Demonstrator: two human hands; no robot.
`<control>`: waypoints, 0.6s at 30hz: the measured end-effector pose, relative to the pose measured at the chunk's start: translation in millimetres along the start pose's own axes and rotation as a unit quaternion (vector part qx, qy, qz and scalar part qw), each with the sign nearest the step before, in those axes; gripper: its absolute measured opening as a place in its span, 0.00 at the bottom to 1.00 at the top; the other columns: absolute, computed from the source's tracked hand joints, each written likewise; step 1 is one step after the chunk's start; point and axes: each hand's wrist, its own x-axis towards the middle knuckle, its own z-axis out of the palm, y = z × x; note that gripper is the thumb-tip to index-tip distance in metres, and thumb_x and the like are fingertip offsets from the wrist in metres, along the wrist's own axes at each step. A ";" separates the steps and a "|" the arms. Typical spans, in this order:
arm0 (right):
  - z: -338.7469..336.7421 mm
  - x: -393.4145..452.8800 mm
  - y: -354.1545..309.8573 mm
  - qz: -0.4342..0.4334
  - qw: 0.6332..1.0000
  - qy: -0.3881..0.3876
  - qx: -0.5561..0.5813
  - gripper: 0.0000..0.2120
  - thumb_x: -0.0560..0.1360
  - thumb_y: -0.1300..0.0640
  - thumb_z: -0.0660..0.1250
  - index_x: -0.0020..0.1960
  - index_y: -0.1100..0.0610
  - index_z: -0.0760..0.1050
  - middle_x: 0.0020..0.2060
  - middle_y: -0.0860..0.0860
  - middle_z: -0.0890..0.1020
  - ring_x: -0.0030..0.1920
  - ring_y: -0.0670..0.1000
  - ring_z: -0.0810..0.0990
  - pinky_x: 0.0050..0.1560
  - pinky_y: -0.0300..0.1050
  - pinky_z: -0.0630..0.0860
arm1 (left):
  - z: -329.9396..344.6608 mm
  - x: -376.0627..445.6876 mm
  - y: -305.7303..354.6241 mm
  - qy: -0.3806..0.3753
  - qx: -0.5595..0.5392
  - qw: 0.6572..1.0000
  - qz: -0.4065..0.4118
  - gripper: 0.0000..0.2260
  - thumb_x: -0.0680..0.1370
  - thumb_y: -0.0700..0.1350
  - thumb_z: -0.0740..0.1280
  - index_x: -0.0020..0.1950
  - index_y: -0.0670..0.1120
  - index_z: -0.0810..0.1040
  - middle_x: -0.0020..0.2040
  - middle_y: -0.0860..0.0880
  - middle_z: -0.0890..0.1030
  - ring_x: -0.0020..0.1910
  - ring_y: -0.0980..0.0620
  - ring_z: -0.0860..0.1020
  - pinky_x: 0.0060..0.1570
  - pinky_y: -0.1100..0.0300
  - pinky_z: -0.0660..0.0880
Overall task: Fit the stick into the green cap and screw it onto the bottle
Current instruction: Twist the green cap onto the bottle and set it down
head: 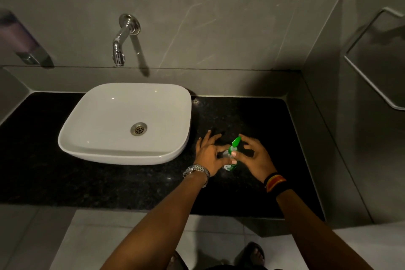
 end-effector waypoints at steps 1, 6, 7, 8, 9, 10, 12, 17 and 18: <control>-1.7 0.8 -0.2 -0.019 0.999 -0.028 -0.003 0.25 0.71 0.55 0.76 0.67 0.53 0.77 0.63 0.46 0.74 0.63 0.47 0.74 0.62 0.44 0.71 | 0.6 -0.3 -0.2 0.001 -0.002 1.000 0.001 0.23 0.70 0.64 0.74 0.64 0.63 0.80 0.80 0.51 0.64 0.82 0.48 0.46 0.77 0.42 0.38; 2.9 2.0 -1.9 -0.048 0.997 -0.024 -0.052 0.15 0.72 0.56 0.74 0.59 0.55 0.82 0.55 0.44 0.78 0.55 0.38 0.75 0.53 0.25 0.67 | 0.9 -0.1 0.1 0.016 0.003 1.000 0.010 0.24 0.70 0.64 0.74 0.65 0.63 0.80 0.79 0.51 0.65 0.82 0.47 0.47 0.77 0.41 0.38; 6.3 1.2 0.2 -0.058 0.996 0.006 -0.073 0.15 0.72 0.56 0.75 0.58 0.56 0.83 0.54 0.45 0.79 0.53 0.38 0.74 0.52 0.24 0.65 | 1.8 -1.0 0.5 0.022 0.005 1.000 0.012 0.24 0.70 0.64 0.74 0.65 0.63 0.80 0.79 0.51 0.66 0.82 0.47 0.47 0.77 0.41 0.38; 10.5 -0.7 2.3 -0.062 0.993 0.038 -0.094 0.15 0.71 0.56 0.75 0.57 0.57 0.83 0.53 0.47 0.79 0.53 0.39 0.73 0.54 0.26 0.64 | 3.2 -2.1 1.2 0.029 0.009 0.999 0.014 0.23 0.70 0.64 0.74 0.64 0.62 0.80 0.78 0.51 0.67 0.82 0.47 0.48 0.77 0.40 0.38; 15.2 -2.8 4.1 -0.058 0.990 0.067 -0.108 0.16 0.71 0.56 0.75 0.57 0.58 0.83 0.54 0.49 0.80 0.56 0.43 0.73 0.57 0.31 0.65 | 4.3 -3.1 2.1 0.037 0.013 0.999 0.016 0.23 0.70 0.63 0.74 0.64 0.62 0.81 0.77 0.51 0.68 0.82 0.46 0.48 0.77 0.40 0.39; 18.7 -4.2 3.7 -0.048 0.989 0.087 -0.111 0.16 0.71 0.56 0.76 0.57 0.59 0.83 0.56 0.51 0.80 0.58 0.47 0.74 0.59 0.36 0.66 | 4.7 -3.6 2.9 0.042 0.015 0.999 0.017 0.22 0.70 0.63 0.74 0.63 0.62 0.81 0.77 0.51 0.68 0.82 0.47 0.48 0.77 0.41 0.38; 18.0 -5.5 -1.6 -0.044 0.990 0.093 -0.101 0.16 0.70 0.56 0.77 0.56 0.60 0.83 0.55 0.52 0.81 0.60 0.52 0.76 0.61 0.41 0.70 | 3.5 -3.0 4.1 0.044 0.017 0.999 0.017 0.21 0.70 0.63 0.74 0.63 0.61 0.82 0.77 0.51 0.68 0.82 0.47 0.48 0.77 0.42 0.37; -22.6 0.6 -24.3 -0.056 0.994 -0.006 -0.090 0.34 0.66 0.46 0.79 0.70 0.50 0.73 0.70 0.46 0.68 0.71 0.50 0.65 0.70 0.46 0.63 | -0.1 -2.7 6.2 0.032 0.013 0.999 0.000 0.24 0.68 0.65 0.74 0.63 0.61 0.82 0.78 0.52 0.66 0.82 0.48 0.46 0.76 0.42 0.35; -31.2 4.1 -31.0 -0.065 0.988 -0.021 -0.137 0.35 0.68 0.44 0.76 0.72 0.46 0.70 0.75 0.48 0.63 0.74 0.52 0.61 0.72 0.52 0.60 | 0.4 -3.1 6.8 0.030 0.014 0.999 -0.003 0.24 0.68 0.65 0.74 0.63 0.62 0.81 0.78 0.53 0.66 0.82 0.49 0.46 0.76 0.42 0.35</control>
